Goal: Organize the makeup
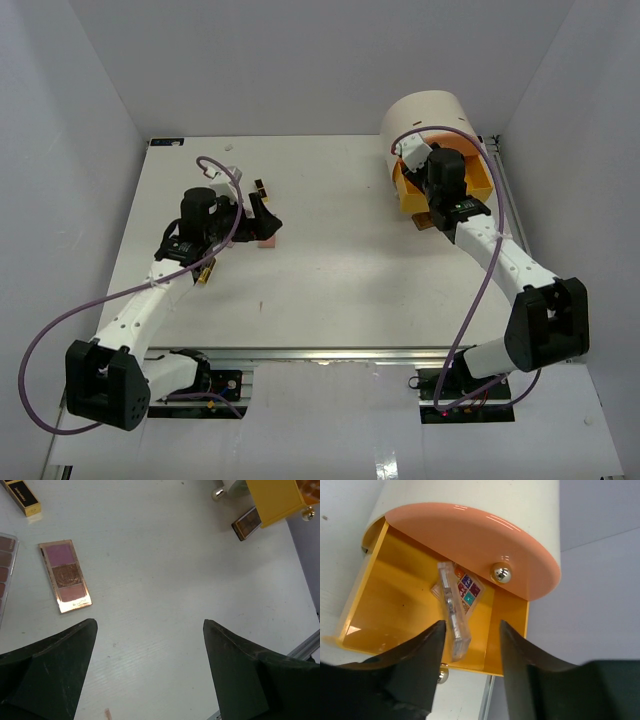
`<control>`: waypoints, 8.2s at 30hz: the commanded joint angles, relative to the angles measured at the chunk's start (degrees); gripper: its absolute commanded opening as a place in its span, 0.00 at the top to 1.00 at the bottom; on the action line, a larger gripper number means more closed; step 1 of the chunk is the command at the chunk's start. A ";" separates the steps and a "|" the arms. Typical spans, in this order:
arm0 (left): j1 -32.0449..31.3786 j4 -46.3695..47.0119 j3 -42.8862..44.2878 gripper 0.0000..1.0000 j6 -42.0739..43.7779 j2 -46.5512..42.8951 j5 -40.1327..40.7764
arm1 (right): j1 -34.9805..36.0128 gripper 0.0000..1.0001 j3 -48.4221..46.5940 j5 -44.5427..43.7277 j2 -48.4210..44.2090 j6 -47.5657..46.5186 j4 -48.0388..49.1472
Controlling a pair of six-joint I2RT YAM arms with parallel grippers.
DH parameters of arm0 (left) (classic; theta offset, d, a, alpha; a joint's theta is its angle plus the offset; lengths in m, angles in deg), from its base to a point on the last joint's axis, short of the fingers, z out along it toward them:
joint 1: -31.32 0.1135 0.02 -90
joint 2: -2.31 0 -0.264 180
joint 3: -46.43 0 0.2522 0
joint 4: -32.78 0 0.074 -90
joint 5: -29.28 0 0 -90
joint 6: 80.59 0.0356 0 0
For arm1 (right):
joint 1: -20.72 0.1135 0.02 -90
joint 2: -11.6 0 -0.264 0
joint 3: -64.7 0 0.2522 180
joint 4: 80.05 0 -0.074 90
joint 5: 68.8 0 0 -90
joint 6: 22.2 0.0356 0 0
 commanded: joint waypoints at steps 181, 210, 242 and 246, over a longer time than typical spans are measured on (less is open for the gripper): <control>-5.23 -7.98 6.87 0.02 11.72 7.79 17.64 | -0.28 0.06 6.91 75.70 -18.79 5.23 -20.37; 8.47 -13.58 23.98 0.08 27.80 45.66 22.83 | -9.47 0.06 17.41 86.54 -29.71 2.66 -20.30; -4.03 15.35 1.24 0.91 -10.03 14.29 -18.04 | -6.52 0.03 10.46 72.75 -16.03 29.95 -15.17; -14.08 25.47 -0.33 0.90 -14.48 15.23 -9.52 | -2.34 0.03 4.70 61.83 -11.70 48.73 -12.34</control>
